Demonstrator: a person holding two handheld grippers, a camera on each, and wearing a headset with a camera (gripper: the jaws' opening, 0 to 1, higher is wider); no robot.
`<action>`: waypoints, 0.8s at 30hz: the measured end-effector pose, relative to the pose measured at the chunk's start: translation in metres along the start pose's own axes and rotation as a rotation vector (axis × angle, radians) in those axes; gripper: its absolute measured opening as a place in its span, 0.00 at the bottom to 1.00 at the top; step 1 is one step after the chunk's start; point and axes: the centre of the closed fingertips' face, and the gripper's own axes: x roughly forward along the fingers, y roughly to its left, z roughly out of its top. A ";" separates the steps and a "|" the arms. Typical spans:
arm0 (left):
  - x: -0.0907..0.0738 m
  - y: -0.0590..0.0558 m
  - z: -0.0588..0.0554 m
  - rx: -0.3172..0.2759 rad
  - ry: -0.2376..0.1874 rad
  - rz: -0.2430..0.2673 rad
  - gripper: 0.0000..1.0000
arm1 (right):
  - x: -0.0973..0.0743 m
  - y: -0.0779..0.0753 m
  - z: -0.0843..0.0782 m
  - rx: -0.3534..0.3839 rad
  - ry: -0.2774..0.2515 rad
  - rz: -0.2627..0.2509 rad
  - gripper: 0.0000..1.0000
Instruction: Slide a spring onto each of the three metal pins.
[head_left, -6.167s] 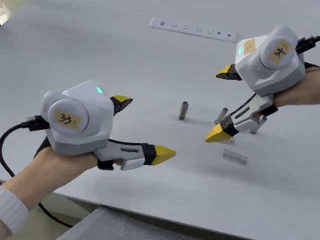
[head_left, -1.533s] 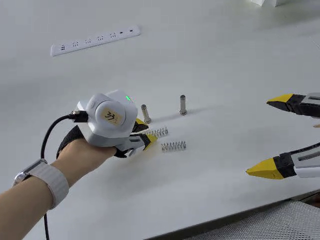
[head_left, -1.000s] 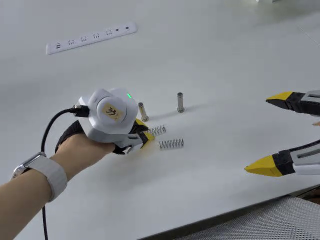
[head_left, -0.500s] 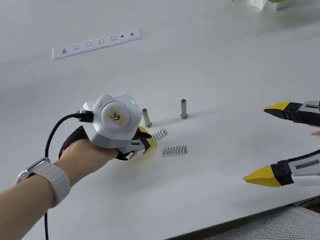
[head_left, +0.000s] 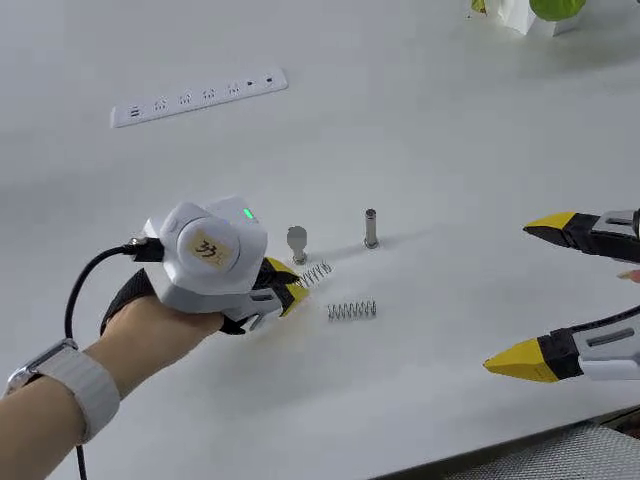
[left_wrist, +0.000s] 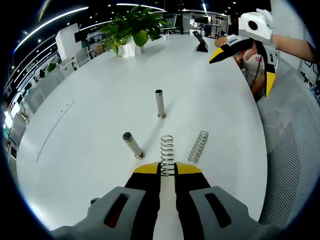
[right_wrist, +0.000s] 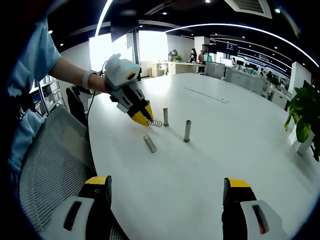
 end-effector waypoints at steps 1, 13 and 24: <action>-0.002 -0.001 0.000 -0.001 -0.002 -0.002 0.07 | 0.000 0.000 0.001 -0.001 -0.001 0.001 0.92; -0.029 -0.018 0.012 -0.006 -0.091 -0.015 0.07 | 0.007 0.006 0.019 -0.044 -0.018 0.021 0.91; -0.047 -0.046 0.034 0.037 -0.191 -0.078 0.07 | 0.013 0.015 0.041 -0.114 -0.026 0.063 0.89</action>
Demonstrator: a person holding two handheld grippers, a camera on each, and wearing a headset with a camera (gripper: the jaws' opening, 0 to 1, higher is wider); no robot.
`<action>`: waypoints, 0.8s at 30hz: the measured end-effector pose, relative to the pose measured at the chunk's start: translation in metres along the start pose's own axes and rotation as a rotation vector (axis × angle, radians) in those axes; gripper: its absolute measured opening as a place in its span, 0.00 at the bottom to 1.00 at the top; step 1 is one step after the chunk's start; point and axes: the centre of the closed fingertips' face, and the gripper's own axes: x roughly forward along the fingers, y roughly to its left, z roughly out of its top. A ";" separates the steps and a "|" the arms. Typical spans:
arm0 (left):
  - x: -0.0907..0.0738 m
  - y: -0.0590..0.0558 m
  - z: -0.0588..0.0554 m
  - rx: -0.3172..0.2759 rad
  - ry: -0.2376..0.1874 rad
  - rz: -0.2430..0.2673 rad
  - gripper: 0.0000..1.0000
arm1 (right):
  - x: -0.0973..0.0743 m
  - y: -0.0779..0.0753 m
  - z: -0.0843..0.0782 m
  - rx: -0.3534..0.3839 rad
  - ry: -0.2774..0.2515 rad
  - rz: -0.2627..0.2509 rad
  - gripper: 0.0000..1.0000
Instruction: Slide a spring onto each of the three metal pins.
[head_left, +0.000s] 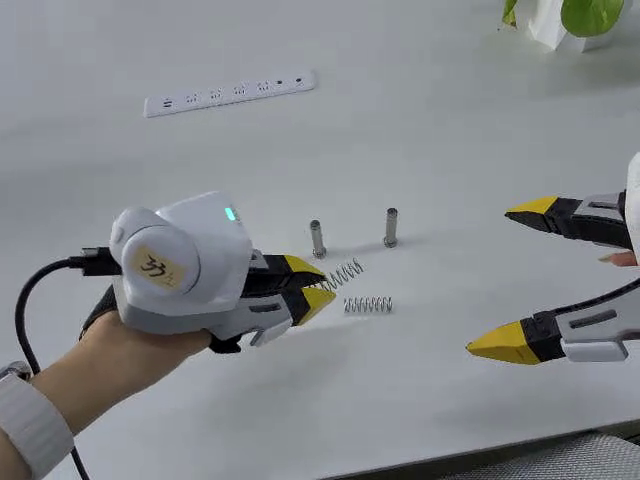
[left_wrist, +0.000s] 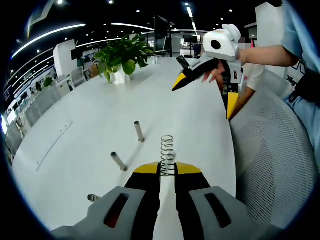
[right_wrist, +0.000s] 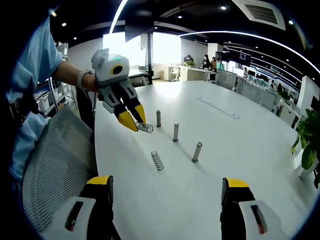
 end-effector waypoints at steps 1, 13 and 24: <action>-0.001 -0.002 0.001 0.005 -0.003 -0.004 0.07 | 0.001 0.001 0.002 -0.014 0.001 0.007 0.89; -0.005 -0.016 0.017 0.057 -0.043 -0.034 0.07 | 0.012 0.014 0.025 -0.102 -0.004 0.083 0.81; -0.003 -0.026 0.023 0.084 -0.056 -0.066 0.07 | 0.020 0.035 0.034 -0.161 0.013 0.185 0.59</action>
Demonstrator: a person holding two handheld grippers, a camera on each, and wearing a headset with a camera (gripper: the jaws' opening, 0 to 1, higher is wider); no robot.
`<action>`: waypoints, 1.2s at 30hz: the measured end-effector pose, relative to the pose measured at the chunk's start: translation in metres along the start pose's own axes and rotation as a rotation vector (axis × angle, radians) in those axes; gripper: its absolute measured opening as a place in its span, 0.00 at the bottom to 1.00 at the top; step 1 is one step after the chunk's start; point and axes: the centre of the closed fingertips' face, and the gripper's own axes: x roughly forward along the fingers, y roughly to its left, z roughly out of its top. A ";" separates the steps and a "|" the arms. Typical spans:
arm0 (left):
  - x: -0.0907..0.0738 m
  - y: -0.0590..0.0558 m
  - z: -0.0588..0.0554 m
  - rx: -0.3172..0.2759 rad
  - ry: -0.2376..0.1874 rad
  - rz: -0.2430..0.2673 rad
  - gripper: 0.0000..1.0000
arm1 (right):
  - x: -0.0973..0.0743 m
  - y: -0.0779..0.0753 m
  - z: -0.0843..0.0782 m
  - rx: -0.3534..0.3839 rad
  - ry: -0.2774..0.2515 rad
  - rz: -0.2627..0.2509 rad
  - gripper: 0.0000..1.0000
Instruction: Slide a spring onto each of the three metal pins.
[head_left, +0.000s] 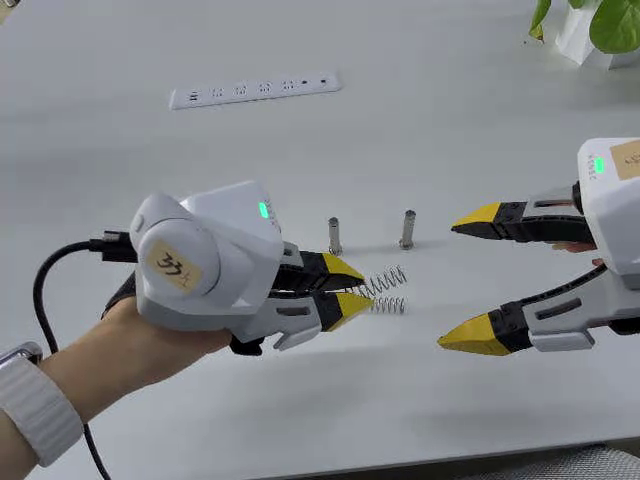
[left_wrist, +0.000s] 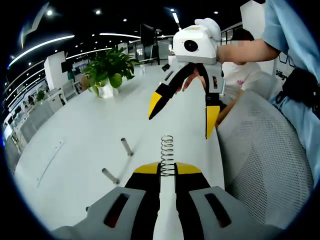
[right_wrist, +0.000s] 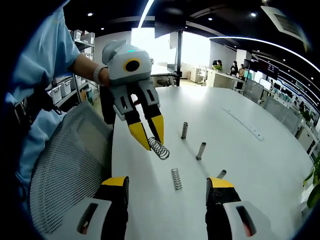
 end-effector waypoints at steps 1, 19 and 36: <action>0.001 -0.001 0.001 0.002 -0.001 -0.005 0.07 | 0.001 0.001 0.001 -0.002 -0.001 0.009 0.57; 0.004 -0.016 0.002 0.035 0.000 -0.064 0.07 | 0.009 0.020 0.012 -0.070 0.006 0.125 0.21; 0.004 -0.025 0.001 0.044 -0.002 -0.101 0.07 | 0.012 0.028 0.012 -0.103 0.017 0.164 0.07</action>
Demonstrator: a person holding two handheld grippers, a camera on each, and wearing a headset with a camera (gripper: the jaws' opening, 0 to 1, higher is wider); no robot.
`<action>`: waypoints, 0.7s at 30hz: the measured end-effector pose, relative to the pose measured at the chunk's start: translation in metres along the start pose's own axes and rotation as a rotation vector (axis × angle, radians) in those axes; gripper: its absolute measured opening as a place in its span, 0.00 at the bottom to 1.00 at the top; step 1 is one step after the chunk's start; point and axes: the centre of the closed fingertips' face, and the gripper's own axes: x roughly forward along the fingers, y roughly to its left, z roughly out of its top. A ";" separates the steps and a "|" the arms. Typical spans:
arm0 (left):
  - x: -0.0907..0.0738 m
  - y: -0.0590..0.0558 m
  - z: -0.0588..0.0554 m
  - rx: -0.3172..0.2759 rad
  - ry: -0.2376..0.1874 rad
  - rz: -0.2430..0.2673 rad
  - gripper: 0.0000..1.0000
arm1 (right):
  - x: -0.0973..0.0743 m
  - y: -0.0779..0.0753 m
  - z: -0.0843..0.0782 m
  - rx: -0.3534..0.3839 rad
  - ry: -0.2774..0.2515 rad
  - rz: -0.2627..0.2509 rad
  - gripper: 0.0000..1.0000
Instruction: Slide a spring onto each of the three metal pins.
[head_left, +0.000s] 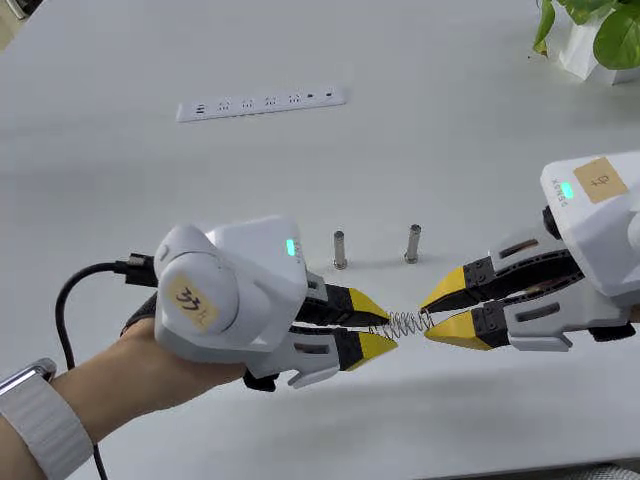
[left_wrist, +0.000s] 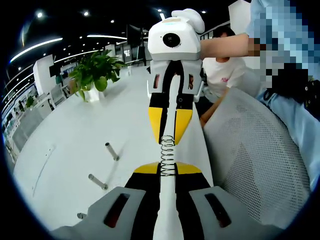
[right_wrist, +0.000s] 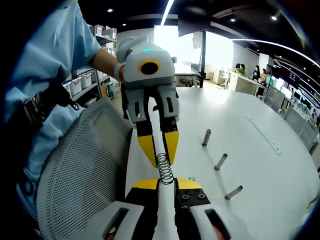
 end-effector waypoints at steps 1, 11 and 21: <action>0.000 0.000 0.000 0.001 0.001 -0.002 0.07 | 0.000 0.001 0.000 -0.005 0.001 0.000 0.07; 0.001 0.000 0.000 0.002 0.012 -0.006 0.07 | -0.002 0.001 0.009 -0.032 0.012 -0.009 0.07; 0.004 0.001 0.001 0.001 0.020 -0.009 0.06 | -0.002 -0.001 0.017 -0.062 0.011 -0.009 0.07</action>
